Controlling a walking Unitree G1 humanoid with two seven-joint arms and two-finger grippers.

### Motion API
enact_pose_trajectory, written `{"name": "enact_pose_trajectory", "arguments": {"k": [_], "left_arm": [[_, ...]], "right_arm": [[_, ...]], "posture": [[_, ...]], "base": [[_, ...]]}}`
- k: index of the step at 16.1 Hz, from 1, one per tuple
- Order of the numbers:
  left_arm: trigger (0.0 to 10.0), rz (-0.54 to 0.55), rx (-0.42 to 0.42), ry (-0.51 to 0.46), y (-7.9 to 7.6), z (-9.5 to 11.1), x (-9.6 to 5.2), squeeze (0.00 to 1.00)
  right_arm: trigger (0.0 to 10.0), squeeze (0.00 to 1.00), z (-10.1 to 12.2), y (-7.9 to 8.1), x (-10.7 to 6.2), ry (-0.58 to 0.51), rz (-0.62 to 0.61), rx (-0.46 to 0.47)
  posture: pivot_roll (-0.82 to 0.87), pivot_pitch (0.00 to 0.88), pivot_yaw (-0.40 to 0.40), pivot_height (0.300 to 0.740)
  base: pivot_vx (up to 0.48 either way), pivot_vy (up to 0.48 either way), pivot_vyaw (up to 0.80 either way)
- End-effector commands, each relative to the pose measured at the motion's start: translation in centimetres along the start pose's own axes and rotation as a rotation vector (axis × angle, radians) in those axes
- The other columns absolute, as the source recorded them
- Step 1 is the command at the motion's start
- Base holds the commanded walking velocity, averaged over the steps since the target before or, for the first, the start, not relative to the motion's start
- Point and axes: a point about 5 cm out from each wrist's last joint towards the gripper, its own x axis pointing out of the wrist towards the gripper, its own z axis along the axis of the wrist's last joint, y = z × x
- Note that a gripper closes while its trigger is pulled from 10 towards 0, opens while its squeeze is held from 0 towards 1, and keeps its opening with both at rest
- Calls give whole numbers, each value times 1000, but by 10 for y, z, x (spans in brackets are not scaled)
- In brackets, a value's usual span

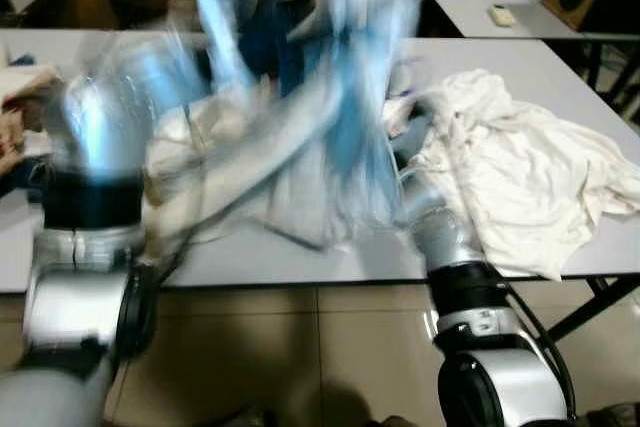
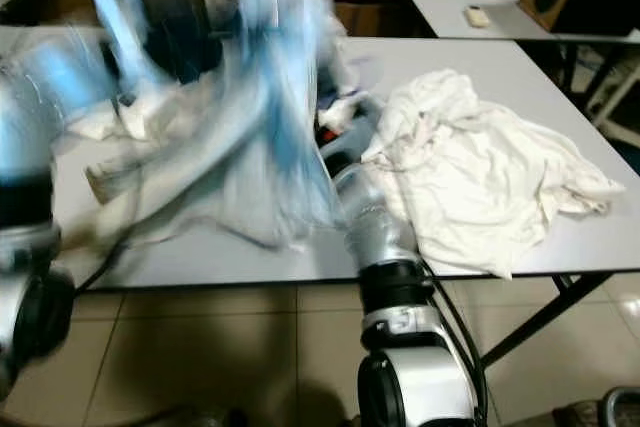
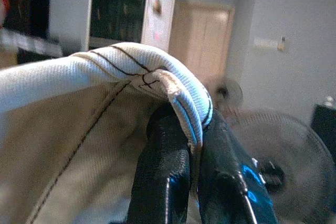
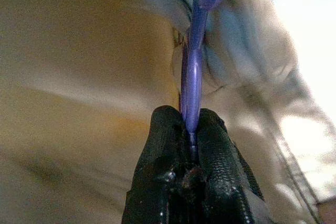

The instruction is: Hang hanger

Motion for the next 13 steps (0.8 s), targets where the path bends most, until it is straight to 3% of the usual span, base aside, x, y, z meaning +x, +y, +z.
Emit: {"name": "enact_pose_trajectory", "arguments": {"k": [1, 3, 6, 8, 9, 10, 11, 12, 13], "left_arm": [[0, 2, 5, -58, 0, 6, -4, 0], [0, 123, -12, -160, 12, 15, 11, 0], [0, 259, 19, -158, 27, 15, 13, 0], [0, 395, 78, -137, 42, 15, 6, 0], [0, 507, 134, -120, 54, 17, -5, 0], [0, 712, 271, -60, 74, 22, -32, 0], [0, 814, 344, -19, 84, 26, -50, 0], [0, 853, 357, -12, 88, 27, -57, 0], [0, 1031, 399, 52, 102, 24, -92, 0]], "right_arm": [[10000, 0, -8, 7, 2, -5, -4, 23], [10000, 0, -23, -3, 2, -42, -120, 124], [10000, 0, -29, -3, 1, -22, -126, 122], [10000, 0, -31, -5, -4, 17, -111, 76], [10000, 0, -31, -7, -9, 57, -92, 54], [10000, 0, -26, -4, -21, 128, -17, 18], [10000, 0, -19, 2, -29, 153, 40, 16], [10000, 0, -16, 5, -32, 152, 64, 23], [10000, 0, 2, 21, -42, 143, 161, 39]], "posture": [[55, 0, 21, 740], [38, 0, 55, 740], [36, 0, 55, 740], [29, 0, 53, 740], [24, 0, 51, 740], [17, 0, 49, 740], [12, 0, 47, 740], [9, 0, 47, 740], [-3, 0, 48, 740]], "base": [[0, 0, 0], [0, 0, 0], [0, 0, 0], [0, 0, 0], [0, 0, 0], [0, 0, 0], [0, 0, 0], [0, 0, 0], [0, 0, 0]]}}
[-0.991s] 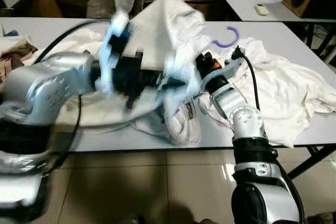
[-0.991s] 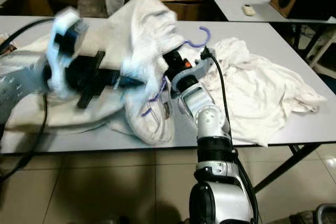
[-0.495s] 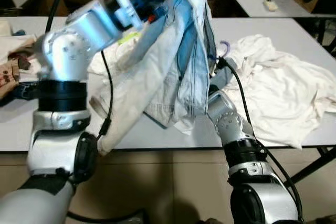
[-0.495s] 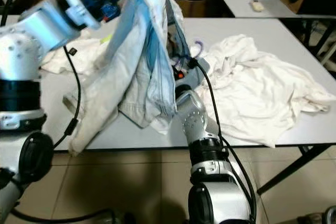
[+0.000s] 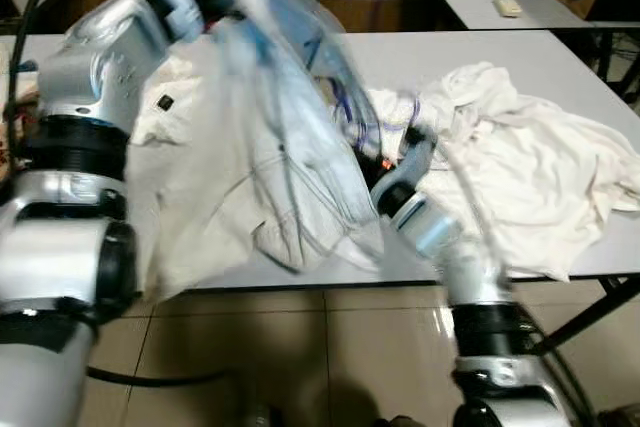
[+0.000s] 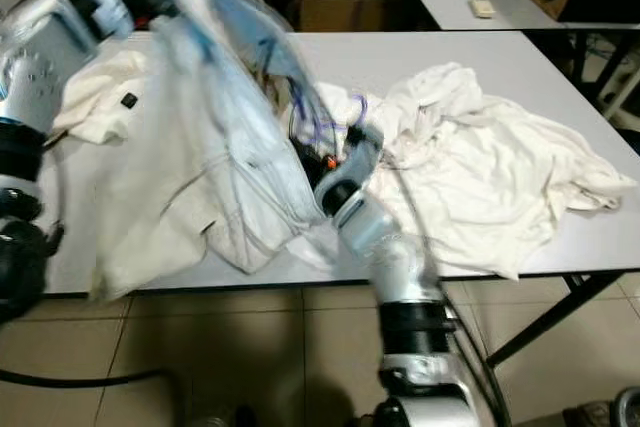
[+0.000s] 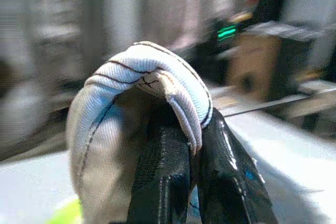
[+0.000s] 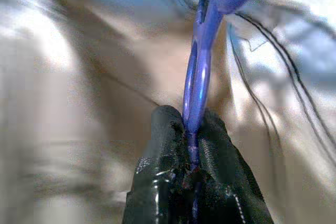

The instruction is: Hang hanger

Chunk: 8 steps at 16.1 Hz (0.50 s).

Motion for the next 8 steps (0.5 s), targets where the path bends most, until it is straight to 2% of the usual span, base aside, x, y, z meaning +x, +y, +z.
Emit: {"name": "enact_pose_trajectory", "arguments": {"k": [1, 2, 3, 4, 5, 7, 8], "left_arm": [[0, 91, 79, -68, 14, 21, -4, 0], [0, 149, 115, -25, 27, 12, -10, 0], [0, 229, 156, 57, 48, -9, -25, 0], [0, 265, 209, 116, 59, -24, -36, 0], [0, 269, 236, 135, 62, -29, -39, 0], [0, 271, 218, 201, 71, -52, -55, 0], [0, 288, 244, 258, 77, -69, -66, 0]], "right_arm": [[10000, 0, 2, 9, -5, 23, 47, -2], [10000, 0, 9, 16, -9, 14, 69, -20], [10000, 0, 26, 27, -17, -19, 101, -42], [10000, 0, 35, 33, -22, -38, 114, -55], [10000, 0, 38, 34, -25, -38, 115, -57], [10000, 0, 50, 39, -31, -63, 110, -44], [10000, 0, 53, 45, -32, -65, 128, -22]], "posture": [[-7, 0, 50, 740], [-15, 0, 51, 740], [-30, 0, 52, 740], [-39, 0, 52, 740], [-41, 0, 52, 740], [-47, 0, 34, 740], [-44, 0, 24, 740]], "base": [[0, 0, 0], [0, 0, 0], [0, 0, 0], [0, 0, 0], [0, 0, 0], [0, 0, 0], [0, 0, 0]]}}
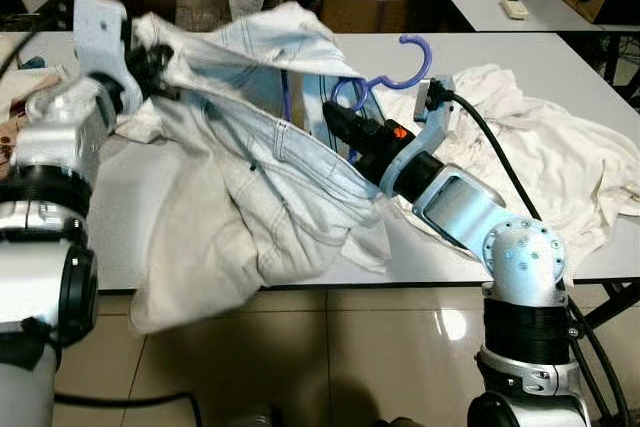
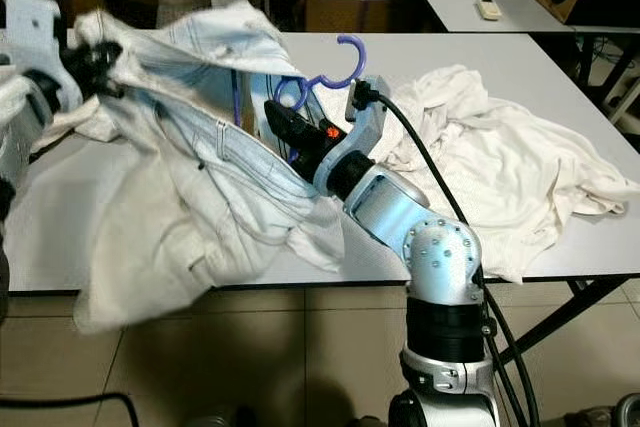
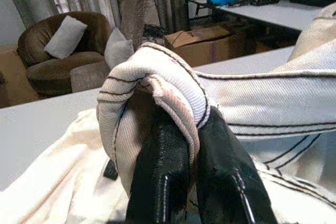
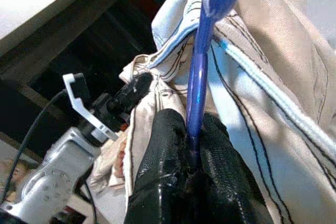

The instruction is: Hang hanger

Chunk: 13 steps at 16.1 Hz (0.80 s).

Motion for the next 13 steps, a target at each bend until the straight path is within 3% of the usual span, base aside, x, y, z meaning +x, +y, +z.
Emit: {"name": "enact_pose_trajectory", "arguments": {"k": [1, 3, 5, 7, 8, 13], "left_arm": [[0, 119, 31, 115, 27, -30, -21, 0], [0, 37, -19, 193, 7, -71, -28, 0], [0, -89, -68, 206, -22, -94, -32, 0], [0, -114, -99, 207, -31, -105, -39, 0], [0, -110, -126, 188, -32, -113, -50, 0], [0, -117, -157, 95, -33, -101, -74, 0]], "right_arm": [[10000, 0, 26, 15, -12, -106, 57, -13], [10000, 0, 26, 21, -11, -83, 64, -8], [10000, 0, 32, 26, -8, -103, 59, -24], [10000, 0, 40, 36, -6, -130, 91, -33], [10000, 0, 47, 47, -6, -148, 136, -42], [10000, 0, 64, 69, -8, -186, 222, -78]], "posture": [[-41, 0, 9, 740], [-40, 0, -5, 740], [-43, 0, -19, 740], [-49, 0, -25, 740], [-54, 0, -30, 740], [-56, 0, -42, 740]], "base": [[0, 0, 0], [0, 0, 0], [0, 0, 0], [0, 0, 800], [0, 0, 800], [0, 0, 800]]}}
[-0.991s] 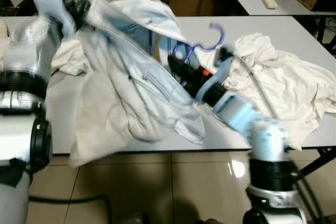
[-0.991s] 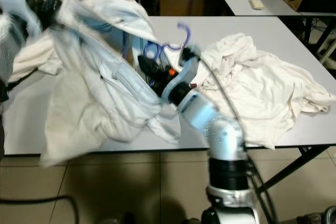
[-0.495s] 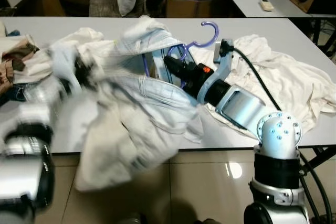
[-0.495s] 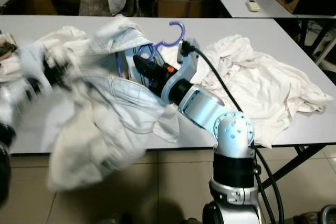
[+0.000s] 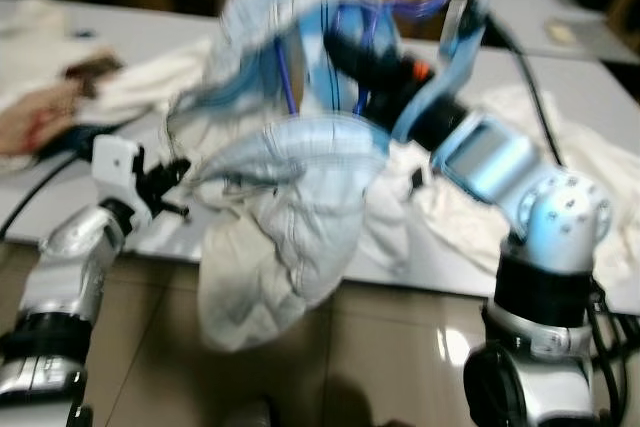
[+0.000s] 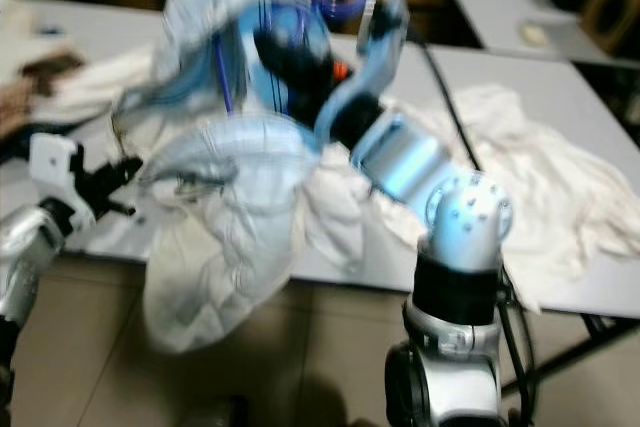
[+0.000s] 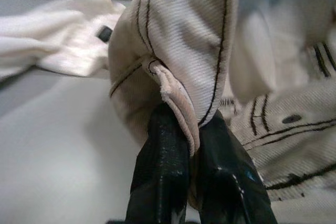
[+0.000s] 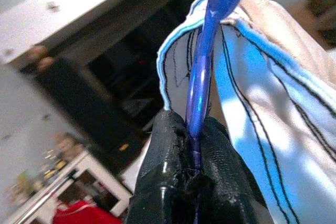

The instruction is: Hang hanger

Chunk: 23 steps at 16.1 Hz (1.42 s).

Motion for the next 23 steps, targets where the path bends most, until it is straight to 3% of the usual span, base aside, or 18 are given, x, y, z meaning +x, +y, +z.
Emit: {"name": "enact_pose_trajectory", "arguments": {"k": [1, 6, 11, 13, 15, 17, 18, 21, 22, 23], "left_arm": [[0, 27, -12, 23, 3, -3, -10, 0], [0, 63, -28, 42, 0, -6, -44, 0], [0, 107, -38, 122, 1, -19, -76, 0], [0, 110, -41, 178, -2, -29, -88, 0], [0, 152, -82, 254, -3, -51, -110, 0], [0, 182, -106, 301, -7, -68, -121, 0], [0, 188, -107, 337, -13, -82, -122, 0], [0, 174, -137, 375, -27, -101, -117, 0], [2784, 202, -134, 396, -29, -110, -115, 0], [10000, 209, -170, 388, -32, -119, -112, 478]], "right_arm": [[10000, 0, 17, 16, -6, -78, 78, -20], [10000, 0, 9, 19, -6, 21, 87, -22], [10000, 0, -2, 19, -11, 152, 102, -72], [10000, 0, -14, 7, -16, 252, 28, -148], [10000, 0, -29, -13, -28, 368, -69, -234], [10000, 0, -38, -24, -34, 430, -109, -256], [10000, 0, -47, -35, -37, 483, -157, -301], [10000, 0, -54, -39, -35, 490, -164, -303], [10000, 0, -55, -42, -35, 493, -178, -308], [10000, 0, -59, -49, -36, 497, -209, -325]], "posture": [[-55, 0, -47, 740], [-44, 0, -72, 740], [-41, 0, -82, 740], [-39, 0, -81, 740], [-32, 0, -86, 740], [-28, 0, -95, 740], [-24, 0, -101, 740], [-22, 0, -104, 740], [-24, 0, -107, 740], [-27, 0, -105, 740]], "base": [[0, 0, 800], [0, 0, 800], [0, 0, 800], [0, 0, 800], [0, 0, 800], [0, 0, 800], [0, 0, 800], [0, 0, 800], [0, 0, 800], [0, 0, 800]]}}
